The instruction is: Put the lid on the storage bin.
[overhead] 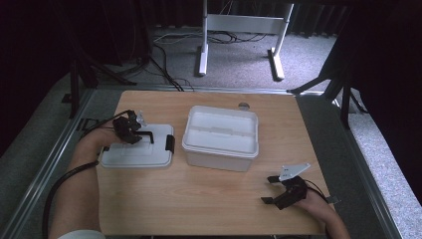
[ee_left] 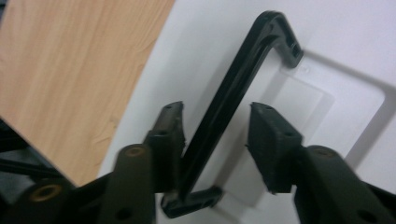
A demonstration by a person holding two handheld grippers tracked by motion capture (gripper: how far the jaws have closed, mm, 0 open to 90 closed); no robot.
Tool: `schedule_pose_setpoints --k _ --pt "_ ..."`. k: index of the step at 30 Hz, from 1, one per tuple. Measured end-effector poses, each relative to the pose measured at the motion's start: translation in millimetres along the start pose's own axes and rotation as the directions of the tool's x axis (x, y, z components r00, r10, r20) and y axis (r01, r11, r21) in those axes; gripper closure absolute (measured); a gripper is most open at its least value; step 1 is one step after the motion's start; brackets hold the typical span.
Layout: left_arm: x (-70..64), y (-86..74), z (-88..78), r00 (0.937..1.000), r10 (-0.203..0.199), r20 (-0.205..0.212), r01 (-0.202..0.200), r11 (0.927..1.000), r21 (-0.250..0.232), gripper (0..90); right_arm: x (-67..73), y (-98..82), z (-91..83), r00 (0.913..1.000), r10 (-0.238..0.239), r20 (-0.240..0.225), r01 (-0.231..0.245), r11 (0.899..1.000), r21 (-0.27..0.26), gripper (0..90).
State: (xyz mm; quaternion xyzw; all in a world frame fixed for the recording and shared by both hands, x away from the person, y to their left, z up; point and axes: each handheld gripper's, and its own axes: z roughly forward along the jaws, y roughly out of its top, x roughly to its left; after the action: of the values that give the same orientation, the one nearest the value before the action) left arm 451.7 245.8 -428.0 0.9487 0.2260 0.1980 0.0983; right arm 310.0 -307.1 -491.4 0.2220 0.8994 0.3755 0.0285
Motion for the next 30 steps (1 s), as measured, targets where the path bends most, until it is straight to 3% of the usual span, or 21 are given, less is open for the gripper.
schedule_pose_setpoints --k 8,12,14,16,18,20,23,30 --pt "-7.1 1.9 -1.3 0.9985 0.054 -0.003 -0.054 0.9984 0.018 65.6 -0.1 0.6 0.5 1.0 -0.002 0.001 0.002 1.0 0.002 13.3" --pt "-10.0 3.2 3.0 0.9971 0.071 0.026 -0.072 0.9973 0.017 69.5 -0.3 0.1 0.5 1.0 0.001 0.0 -0.001 1.0 0.003 13.3" --pt "-11.0 3.2 4.5 0.9969 0.077 0.019 -0.077 0.9967 0.025 72.3 -0.7 -0.3 0.4 1.0 0.0 0.0 0.0 1.0 0.001 13.3" --pt "-13.9 1.9 6.2 0.9936 0.112 0.013 -0.112 0.9934 0.021 73.8 -0.6 -0.2 0.3 1.0 -0.001 0.0 0.001 1.0 0.0 13.3" --pt "-14.3 1.6 5.8 0.9924 0.122 0.016 -0.122 0.9923 0.02 76.0 -0.7 -0.2 0.4 1.0 0.0 -0.001 0.0 1.0 -0.003 13.3" --pt "-17.4 0.8 5.2 0.9861 0.166 0.01 -0.166 0.9859 0.02 79.9 -0.9 -0.5 0.8 1.0 -0.002 -0.001 0.002 1.0 0.003 13.3" --pt "-15.8 0.2 2.1 0.989 0.145 0.032 -0.144 0.9895 -0.008 83.4 -0.4 -0.6 1.0 1.0 -0.002 -0.002 0.002 1.0 0.002 13.3" --pt "-17.8 1.5 -9.3 0.987 0.158 0.032 -0.157 0.9872 -0.031 84.0 0.2 -0.8 1.6 1.0 -0.005 -0.006 0.005 1.0 0.013 13.3"
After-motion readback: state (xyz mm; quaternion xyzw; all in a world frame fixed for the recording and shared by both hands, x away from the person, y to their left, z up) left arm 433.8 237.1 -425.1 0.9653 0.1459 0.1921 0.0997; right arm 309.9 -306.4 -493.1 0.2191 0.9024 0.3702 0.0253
